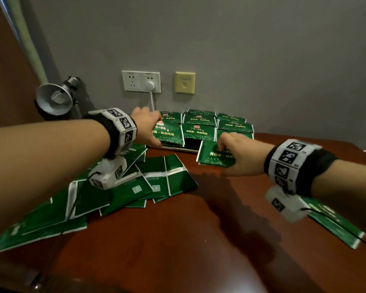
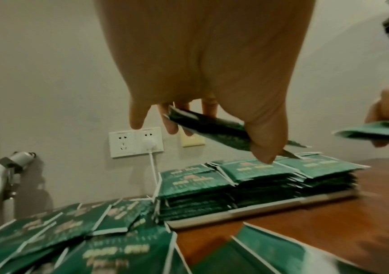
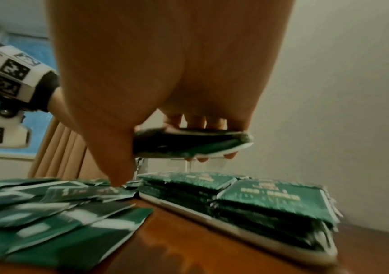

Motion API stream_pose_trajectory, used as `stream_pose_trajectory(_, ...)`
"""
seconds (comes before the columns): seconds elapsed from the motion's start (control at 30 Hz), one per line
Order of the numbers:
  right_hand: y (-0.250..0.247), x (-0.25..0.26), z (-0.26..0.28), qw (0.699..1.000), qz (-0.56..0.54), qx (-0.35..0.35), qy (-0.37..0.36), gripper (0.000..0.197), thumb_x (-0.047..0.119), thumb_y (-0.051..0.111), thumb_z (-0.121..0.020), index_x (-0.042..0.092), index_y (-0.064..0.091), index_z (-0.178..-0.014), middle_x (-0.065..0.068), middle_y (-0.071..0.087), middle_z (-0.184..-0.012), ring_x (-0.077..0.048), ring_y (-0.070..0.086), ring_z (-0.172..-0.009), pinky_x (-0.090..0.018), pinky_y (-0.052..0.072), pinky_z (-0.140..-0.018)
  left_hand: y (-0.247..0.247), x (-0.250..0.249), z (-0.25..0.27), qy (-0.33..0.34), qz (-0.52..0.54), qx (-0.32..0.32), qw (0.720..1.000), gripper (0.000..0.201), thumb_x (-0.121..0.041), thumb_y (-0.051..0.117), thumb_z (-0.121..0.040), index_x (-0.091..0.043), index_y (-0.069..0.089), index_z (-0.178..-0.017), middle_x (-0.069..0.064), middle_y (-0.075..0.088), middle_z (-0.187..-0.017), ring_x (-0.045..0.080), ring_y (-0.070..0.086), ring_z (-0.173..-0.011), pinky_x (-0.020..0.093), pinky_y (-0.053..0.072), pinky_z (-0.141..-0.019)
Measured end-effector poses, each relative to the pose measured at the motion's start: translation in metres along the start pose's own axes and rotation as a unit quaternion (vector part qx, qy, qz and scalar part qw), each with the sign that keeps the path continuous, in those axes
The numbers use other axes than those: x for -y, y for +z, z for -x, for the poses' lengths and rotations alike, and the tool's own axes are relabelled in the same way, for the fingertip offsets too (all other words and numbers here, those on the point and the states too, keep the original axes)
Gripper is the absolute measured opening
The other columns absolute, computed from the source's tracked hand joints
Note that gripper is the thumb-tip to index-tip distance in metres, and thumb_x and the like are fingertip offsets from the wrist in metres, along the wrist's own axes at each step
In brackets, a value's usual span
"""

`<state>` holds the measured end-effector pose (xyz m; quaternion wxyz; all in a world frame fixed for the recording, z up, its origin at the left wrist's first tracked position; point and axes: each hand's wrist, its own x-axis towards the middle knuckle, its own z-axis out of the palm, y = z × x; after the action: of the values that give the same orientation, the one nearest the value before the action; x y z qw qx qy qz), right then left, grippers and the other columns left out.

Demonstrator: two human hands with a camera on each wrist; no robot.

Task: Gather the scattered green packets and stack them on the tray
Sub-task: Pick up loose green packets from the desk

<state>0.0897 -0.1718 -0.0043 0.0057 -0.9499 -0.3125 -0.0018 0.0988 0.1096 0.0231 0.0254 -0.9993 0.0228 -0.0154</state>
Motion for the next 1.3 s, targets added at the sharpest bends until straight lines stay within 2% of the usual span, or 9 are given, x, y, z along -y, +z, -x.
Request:
stream_pose_trajectory(0.4,-0.066,-0.021,-0.218,0.998,0.043,-0.052,0.002,0.051,0.040,0.081,-0.073,0.022,0.043,-0.101,0.001,0.050,-0.096,-0.022,0.048,-0.086,-0.029,0.035,-0.069,-0.008,0.042,-0.197,-0.027,-0.034,-0.006,0.999,0.081,-0.062,0.076,-0.065,-0.034,0.040,-0.132,0.014,0.042,-0.125,0.036,0.040,-0.116,0.053,0.042,-0.098)
stream_pose_trajectory(0.53,-0.064,-0.029,-0.286,0.996,0.068,-0.056,0.009,0.049,0.040,0.081,-0.073,0.022,0.045,-0.101,0.000,0.051,-0.096,-0.022,0.049,-0.084,-0.030,0.038,-0.069,0.004,0.047,-0.248,-0.028,-0.037,0.001,0.999,0.092,-0.059,0.074,-0.072,-0.033,0.026,-0.146,0.020,0.039,-0.133,0.043,0.041,-0.122,0.053,0.040,-0.101)
stream_pose_trajectory(0.6,-0.060,-0.031,-0.311,0.995,0.080,-0.059,0.012,0.049,0.039,0.080,-0.073,0.020,0.046,-0.103,-0.001,0.050,-0.097,-0.022,0.049,-0.085,-0.031,0.037,-0.070,0.016,0.052,-0.265,-0.023,-0.033,0.006,0.999,0.092,-0.057,0.073,-0.075,-0.034,0.020,-0.147,0.015,0.037,-0.138,0.041,0.040,-0.124,0.051,0.038,-0.103)
stream_pose_trajectory(0.67,-0.053,-0.033,-0.332,0.994,0.091,-0.057,0.023,0.048,0.039,0.080,-0.074,0.020,0.046,-0.101,-0.003,0.052,-0.100,-0.024,0.050,-0.086,-0.032,0.040,-0.070,0.024,0.059,-0.276,-0.037,-0.047,0.019,0.998,0.098,-0.064,0.080,-0.062,-0.045,0.019,-0.138,0.009,0.040,-0.140,0.040,0.044,-0.119,0.054,0.042,-0.101)
stream_pose_trajectory(0.73,-0.040,-0.031,-0.349,0.995,0.090,-0.033,0.036,0.047,0.039,0.080,-0.074,0.020,0.046,-0.100,-0.005,0.054,-0.099,-0.026,0.052,-0.087,-0.036,0.045,-0.074,0.032,0.071,-0.286,-0.070,0.002,0.023,0.997,0.105,-0.056,0.083,-0.061,-0.028,0.025,-0.144,0.014,0.042,-0.139,0.040,0.049,-0.118,0.052,0.045,-0.099)
stream_pose_trajectory(0.83,-0.021,-0.024,-0.366,0.996,0.086,-0.015,0.036,0.047,0.036,0.080,-0.075,0.015,0.051,-0.106,-0.008,0.057,-0.103,-0.028,0.054,-0.090,-0.039,0.049,-0.080,0.032,0.088,-0.284,-0.090,0.065,0.019,0.994,0.097,-0.045,0.080,-0.072,-0.012,0.026,-0.146,0.016,0.049,-0.135,0.036,0.053,-0.116,0.044,0.048,-0.096)
stream_pose_trajectory(1.07,-0.017,-0.004,-0.380,0.985,0.152,-0.005,0.076,0.063,0.047,0.078,-0.074,0.015,0.050,-0.120,-0.010,0.059,-0.115,-0.032,0.057,-0.103,-0.044,0.050,-0.092,0.036,0.116,-0.252,-0.102,0.028,-0.049,0.993,0.061,-0.028,0.068,-0.088,-0.005,0.038,-0.136,0.012,0.054,-0.119,0.029,0.056,-0.100,0.033,0.042,-0.078)
stream_pose_trajectory(1.17,-0.019,0.007,-0.349,0.985,0.163,-0.002,0.056,0.052,0.039,0.073,-0.082,0.015,0.051,-0.122,-0.011,0.060,-0.117,-0.032,0.058,-0.104,-0.039,0.051,-0.088,0.035,0.112,-0.230,-0.091,0.049,-0.059,0.993,0.057,-0.026,0.069,-0.084,-0.006,0.044,-0.132,0.007,0.048,-0.101,0.022,0.047,-0.085,0.031,0.040,-0.074)
stream_pose_trajectory(1.3,-0.024,0.016,-0.258,0.991,0.134,0.022,0.023,0.036,0.035,0.065,-0.086,0.023,0.052,-0.116,-0.005,0.061,-0.112,-0.026,0.059,-0.097,-0.034,0.052,-0.080,0.017,0.072,-0.187,-0.039,0.028,0.009,0.999,0.041,-0.027,0.062,-0.087,-0.008,0.053,-0.122,0.012,0.061,-0.109,0.028,0.061,-0.090,0.036,0.055,-0.081)
